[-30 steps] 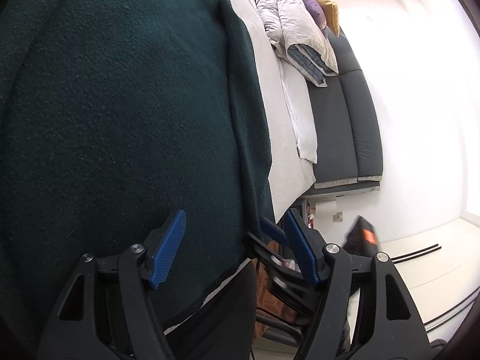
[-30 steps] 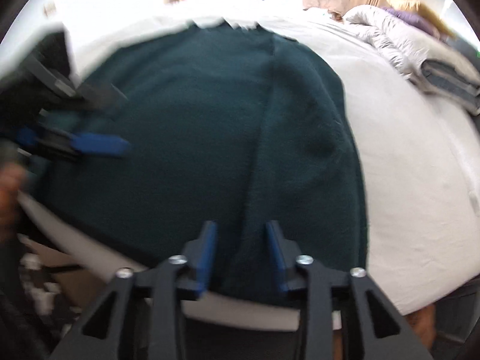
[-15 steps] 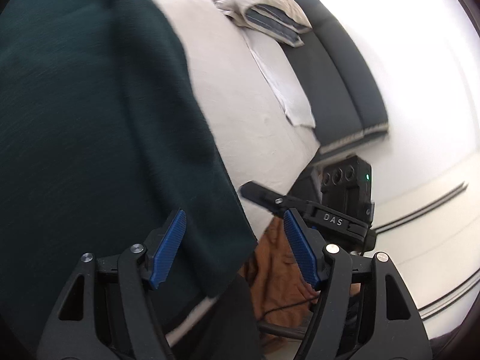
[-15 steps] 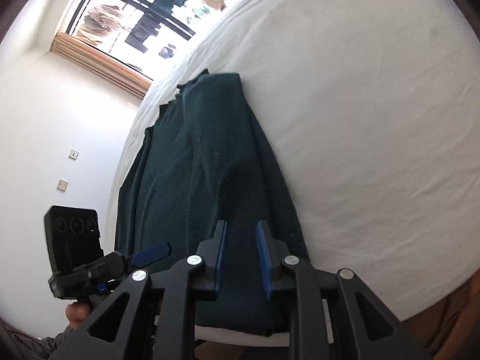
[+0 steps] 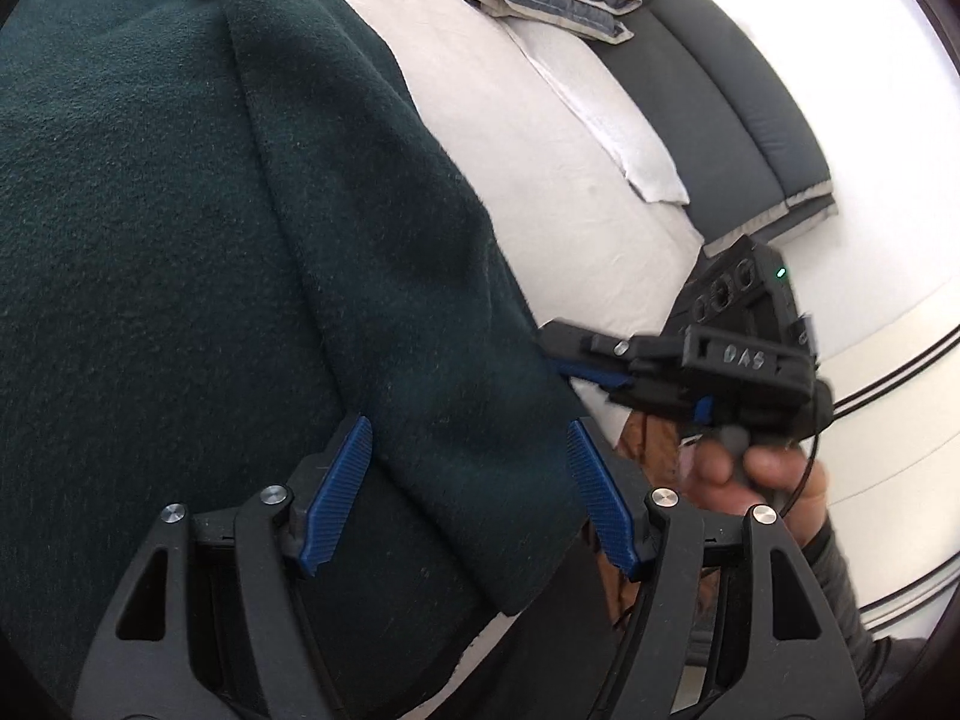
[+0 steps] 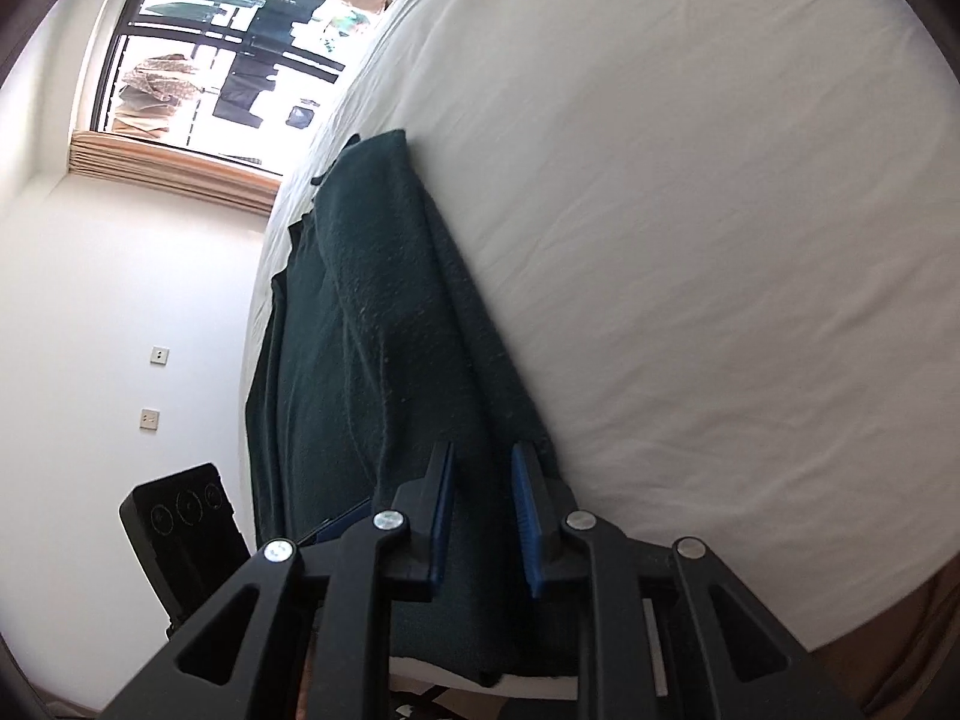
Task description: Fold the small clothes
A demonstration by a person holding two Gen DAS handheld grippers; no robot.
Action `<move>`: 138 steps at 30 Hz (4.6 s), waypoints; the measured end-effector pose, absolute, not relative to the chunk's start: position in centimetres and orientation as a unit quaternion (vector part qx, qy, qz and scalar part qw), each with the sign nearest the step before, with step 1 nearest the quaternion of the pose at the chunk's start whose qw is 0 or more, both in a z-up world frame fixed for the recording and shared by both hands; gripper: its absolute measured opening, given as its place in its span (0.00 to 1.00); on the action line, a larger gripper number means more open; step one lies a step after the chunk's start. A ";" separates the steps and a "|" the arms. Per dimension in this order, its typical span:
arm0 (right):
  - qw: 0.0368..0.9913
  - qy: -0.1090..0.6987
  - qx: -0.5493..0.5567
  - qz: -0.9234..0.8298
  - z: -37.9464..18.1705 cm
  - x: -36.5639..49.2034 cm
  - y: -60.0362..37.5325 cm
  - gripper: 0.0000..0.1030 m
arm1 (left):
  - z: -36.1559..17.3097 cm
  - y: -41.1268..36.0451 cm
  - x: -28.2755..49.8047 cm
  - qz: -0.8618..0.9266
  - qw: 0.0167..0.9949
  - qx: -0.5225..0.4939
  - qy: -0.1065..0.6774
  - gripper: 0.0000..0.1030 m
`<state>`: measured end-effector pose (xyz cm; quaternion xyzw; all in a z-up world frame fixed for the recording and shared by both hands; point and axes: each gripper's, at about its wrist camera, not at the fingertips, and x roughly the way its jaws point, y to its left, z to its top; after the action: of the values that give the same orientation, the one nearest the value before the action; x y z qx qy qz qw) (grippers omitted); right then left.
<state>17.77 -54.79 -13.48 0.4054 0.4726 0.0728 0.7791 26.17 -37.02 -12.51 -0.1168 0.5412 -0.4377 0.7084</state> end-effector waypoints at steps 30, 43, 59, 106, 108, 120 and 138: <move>0.819 0.472 0.324 0.050 -11.7 17.4 -53.5 0.07 | -12.3 -39.6 25.5 -0.423 0.718 -0.072 0.548 0.65; 0.817 0.478 0.318 0.046 -12.0 17.2 -53.6 0.19 | -10.0 -38.6 25.2 -0.443 0.723 -0.118 0.516 0.65; 0.857 0.438 0.239 0.132 -3.8 25.7 -50.4 0.31 | -11.5 -40.8 21.3 -0.457 0.749 0.009 0.479 0.65; 0.730 0.529 0.394 0.178 -13.5 26.6 -52.1 0.35 | -10.1 -32.8 22.4 -0.488 0.742 -0.033 0.459 0.65; 0.725 0.521 0.415 0.174 -13.7 24.2 -52.5 0.38 | -9.5 -31.4 22.2 -0.486 0.739 -0.050 0.464 0.65; 0.740 0.504 0.432 0.110 -13.0 13.4 -53.3 0.37 | -5.8 -19.8 22.1 -0.456 0.756 -0.143 0.448 0.65; 0.788 0.463 0.406 0.021 -12.1 9.7 -53.5 0.40 | -3.0 -4.2 21.1 -0.366 0.797 -0.245 0.413 0.65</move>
<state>9.69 -53.53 -12.10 0.4063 0.4628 0.0206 0.7876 21.08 -4.20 -2.96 -0.2448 0.4132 -0.3665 0.7969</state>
